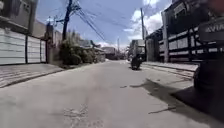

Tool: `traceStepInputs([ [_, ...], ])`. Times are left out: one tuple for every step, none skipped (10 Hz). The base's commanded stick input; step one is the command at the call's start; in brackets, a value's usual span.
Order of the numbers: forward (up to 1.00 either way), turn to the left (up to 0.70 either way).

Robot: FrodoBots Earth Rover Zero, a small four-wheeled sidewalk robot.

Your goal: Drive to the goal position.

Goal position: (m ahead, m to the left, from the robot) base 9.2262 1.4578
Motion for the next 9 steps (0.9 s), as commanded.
traceStepInputs([
  [1.00,0.00],
  [1.00,0.00],
  [1.00,-0.01],
  [1.00,-0.03],
  [1.00,-0.21],
  [1.00,-0.39],
  [1.00,-0.24],
  [1.00,0.00],
  [1.00,0.00],
])
